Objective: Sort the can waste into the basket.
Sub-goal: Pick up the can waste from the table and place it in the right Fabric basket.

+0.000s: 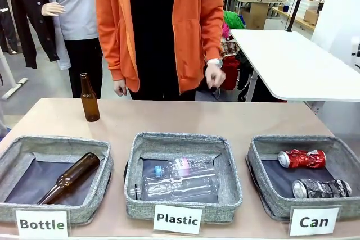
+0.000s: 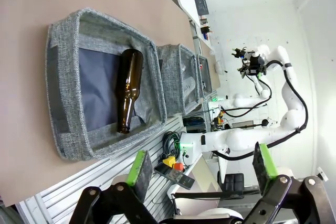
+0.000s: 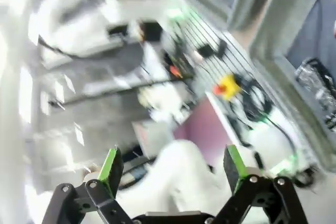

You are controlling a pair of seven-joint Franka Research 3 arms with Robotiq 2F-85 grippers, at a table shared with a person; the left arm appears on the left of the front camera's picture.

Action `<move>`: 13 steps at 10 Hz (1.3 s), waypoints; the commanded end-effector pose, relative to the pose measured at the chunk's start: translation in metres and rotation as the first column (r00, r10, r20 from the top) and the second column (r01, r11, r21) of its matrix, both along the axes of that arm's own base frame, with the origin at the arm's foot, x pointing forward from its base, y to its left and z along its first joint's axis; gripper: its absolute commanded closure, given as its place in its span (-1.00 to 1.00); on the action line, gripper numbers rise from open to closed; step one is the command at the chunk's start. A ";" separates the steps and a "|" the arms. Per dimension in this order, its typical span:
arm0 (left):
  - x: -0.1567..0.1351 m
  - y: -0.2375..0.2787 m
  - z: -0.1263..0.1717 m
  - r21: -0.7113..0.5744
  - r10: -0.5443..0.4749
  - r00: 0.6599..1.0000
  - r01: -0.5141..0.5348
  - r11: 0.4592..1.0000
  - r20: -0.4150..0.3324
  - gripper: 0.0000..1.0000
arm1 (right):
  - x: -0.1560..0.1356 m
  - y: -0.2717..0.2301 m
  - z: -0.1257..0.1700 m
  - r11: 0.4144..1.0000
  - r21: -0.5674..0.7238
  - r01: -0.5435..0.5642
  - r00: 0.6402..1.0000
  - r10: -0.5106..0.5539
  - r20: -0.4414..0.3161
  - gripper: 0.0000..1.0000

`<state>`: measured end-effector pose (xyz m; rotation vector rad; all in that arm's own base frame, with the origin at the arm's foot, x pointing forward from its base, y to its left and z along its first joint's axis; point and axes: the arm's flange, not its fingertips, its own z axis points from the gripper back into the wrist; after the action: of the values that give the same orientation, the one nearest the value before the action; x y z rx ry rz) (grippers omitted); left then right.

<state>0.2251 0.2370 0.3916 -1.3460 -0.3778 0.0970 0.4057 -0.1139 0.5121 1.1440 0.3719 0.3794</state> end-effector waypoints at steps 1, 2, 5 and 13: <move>-0.001 0.001 0.003 -0.018 0.002 1.000 -0.002 1.000 0.010 -1.00 | -0.013 0.016 0.019 0.066 0.427 0.902 0.252 -0.884 -0.394 -1.00; -0.001 0.001 0.003 -0.018 0.002 1.000 -0.002 1.000 0.010 -1.00 | -0.016 0.021 0.022 -0.041 0.422 0.906 0.137 -0.914 -0.381 -1.00; -0.001 0.001 0.003 -0.018 0.002 1.000 -0.002 1.000 0.010 -1.00 | -0.012 0.034 0.028 -0.182 0.349 0.919 -0.074 -0.951 -0.301 -1.00; -0.001 0.001 0.003 -0.018 0.002 1.000 -0.002 1.000 0.010 -1.00 | -0.009 -0.003 0.021 0.800 0.178 0.573 0.816 -0.536 -0.217 -1.00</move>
<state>0.2251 0.2370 0.3914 -1.3465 -0.3774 0.0972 0.3974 -0.1118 0.5317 1.4655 0.1180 -0.2236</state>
